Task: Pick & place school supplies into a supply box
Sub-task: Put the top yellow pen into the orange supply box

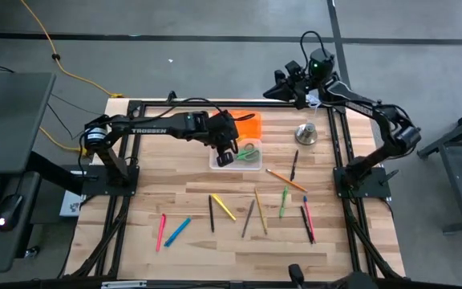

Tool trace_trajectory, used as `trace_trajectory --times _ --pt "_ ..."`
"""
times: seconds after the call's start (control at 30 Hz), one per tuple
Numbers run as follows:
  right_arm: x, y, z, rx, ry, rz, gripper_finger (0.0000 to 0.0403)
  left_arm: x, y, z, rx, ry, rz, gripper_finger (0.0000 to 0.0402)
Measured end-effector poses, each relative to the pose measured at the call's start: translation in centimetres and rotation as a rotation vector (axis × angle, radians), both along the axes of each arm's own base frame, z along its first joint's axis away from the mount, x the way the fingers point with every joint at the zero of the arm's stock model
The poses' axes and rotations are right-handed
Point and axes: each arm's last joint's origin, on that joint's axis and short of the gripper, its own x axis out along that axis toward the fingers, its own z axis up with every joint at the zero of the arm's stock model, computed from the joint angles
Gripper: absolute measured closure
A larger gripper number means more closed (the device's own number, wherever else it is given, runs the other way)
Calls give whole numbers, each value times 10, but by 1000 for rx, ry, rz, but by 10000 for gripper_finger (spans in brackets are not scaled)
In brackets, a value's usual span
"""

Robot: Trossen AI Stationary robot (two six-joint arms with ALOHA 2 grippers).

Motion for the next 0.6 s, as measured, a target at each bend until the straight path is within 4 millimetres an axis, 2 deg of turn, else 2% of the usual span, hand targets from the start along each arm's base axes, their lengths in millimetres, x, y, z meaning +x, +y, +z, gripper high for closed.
trace_trajectory --times 0.17,0.43,0.6 --pt "-24 18 12 -47 63 -94 401 5 1 -10 -11 21 5 370" --pt "-63 67 26 -171 256 -293 393 9 1 -17 -32 26 -12 370" --pt "-82 93 41 -217 253 -335 398 13 2 -23 -32 35 -14 370"
